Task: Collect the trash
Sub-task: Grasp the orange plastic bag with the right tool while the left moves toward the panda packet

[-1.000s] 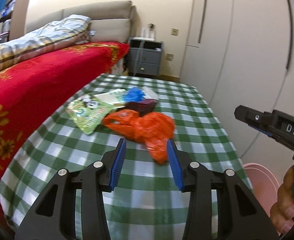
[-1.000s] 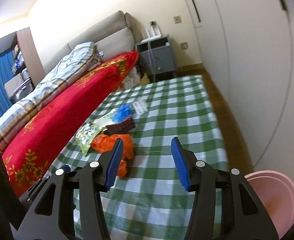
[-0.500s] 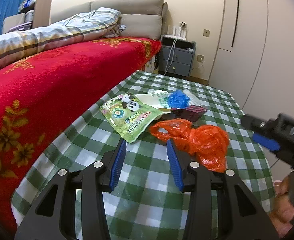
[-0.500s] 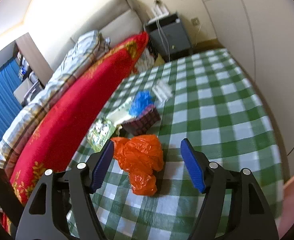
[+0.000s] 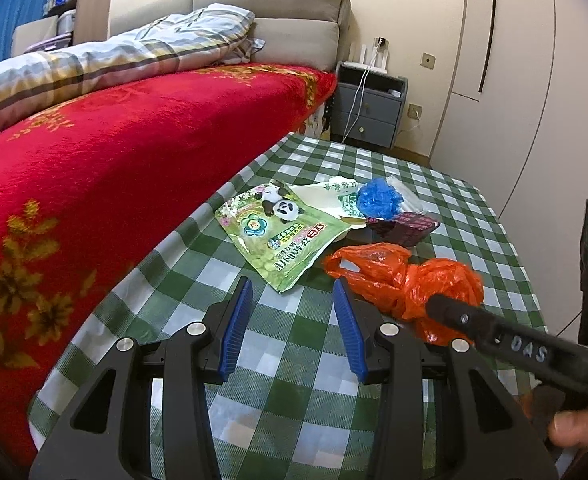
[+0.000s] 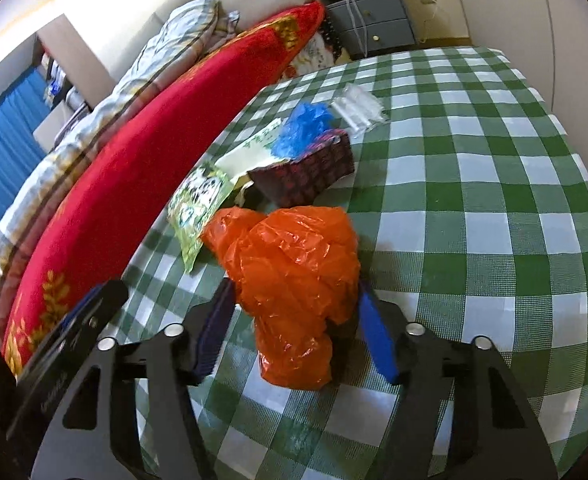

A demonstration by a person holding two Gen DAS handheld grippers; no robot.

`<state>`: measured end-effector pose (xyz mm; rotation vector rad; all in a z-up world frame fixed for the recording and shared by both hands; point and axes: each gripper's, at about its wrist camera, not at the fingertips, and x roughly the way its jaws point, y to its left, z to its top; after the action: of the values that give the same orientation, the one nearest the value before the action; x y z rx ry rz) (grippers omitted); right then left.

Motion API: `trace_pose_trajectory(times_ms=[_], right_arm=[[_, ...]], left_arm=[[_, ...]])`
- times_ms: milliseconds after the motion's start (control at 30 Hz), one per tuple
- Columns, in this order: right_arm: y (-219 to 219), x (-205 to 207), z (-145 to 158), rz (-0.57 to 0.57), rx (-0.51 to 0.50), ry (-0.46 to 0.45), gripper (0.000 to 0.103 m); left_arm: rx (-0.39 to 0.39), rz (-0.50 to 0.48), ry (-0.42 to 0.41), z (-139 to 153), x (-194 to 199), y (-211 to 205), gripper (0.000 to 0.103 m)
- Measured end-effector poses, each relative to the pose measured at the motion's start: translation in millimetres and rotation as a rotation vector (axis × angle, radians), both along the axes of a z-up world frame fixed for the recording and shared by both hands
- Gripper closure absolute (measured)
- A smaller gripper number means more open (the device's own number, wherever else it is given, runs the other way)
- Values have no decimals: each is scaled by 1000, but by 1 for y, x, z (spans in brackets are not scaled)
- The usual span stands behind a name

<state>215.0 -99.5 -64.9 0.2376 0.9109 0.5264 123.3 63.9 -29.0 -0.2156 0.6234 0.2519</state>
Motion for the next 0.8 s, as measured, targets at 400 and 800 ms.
trace_pose_trajectory(times_ms=[400,800], right_arm=[[-60,-24,31,-153,-39,-116,70],[-87,-11,6,-221,-33,-42,68]], left_arm=[[-35,15,37,-18,26,3,61],[52,29,162,-35,84,2,41]])
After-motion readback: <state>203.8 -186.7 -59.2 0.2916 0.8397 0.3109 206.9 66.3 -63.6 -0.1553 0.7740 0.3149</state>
